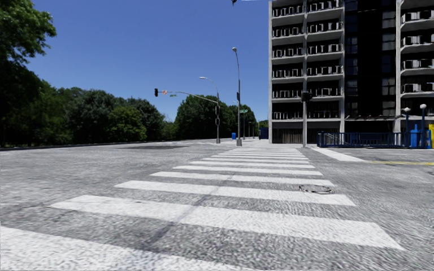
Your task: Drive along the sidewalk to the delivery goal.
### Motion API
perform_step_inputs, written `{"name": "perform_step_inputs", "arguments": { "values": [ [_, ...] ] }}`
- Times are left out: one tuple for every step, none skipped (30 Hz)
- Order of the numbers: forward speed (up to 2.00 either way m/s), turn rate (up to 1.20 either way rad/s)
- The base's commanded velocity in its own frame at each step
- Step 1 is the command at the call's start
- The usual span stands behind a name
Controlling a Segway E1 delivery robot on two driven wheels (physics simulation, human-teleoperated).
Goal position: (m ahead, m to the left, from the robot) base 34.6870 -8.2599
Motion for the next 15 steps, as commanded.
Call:
{"name": "perform_step_inputs", "arguments": {
  "values": [
    [1.68, -0.70],
    [1.68, -0.70],
    [1.68, -0.70],
    [1.68, -0.70],
    [1.68, -0.70],
    [1.68, -0.70],
    [1.68, -0.66],
    [1.68, -0.17],
    [1.68, 0.00],
    [1.68, 0.00],
    [1.68, 0.00],
    [1.68, 0.00],
    [1.68, 0.00],
    [1.68, 0.00],
    [1.68, 0.00]
  ]
}}
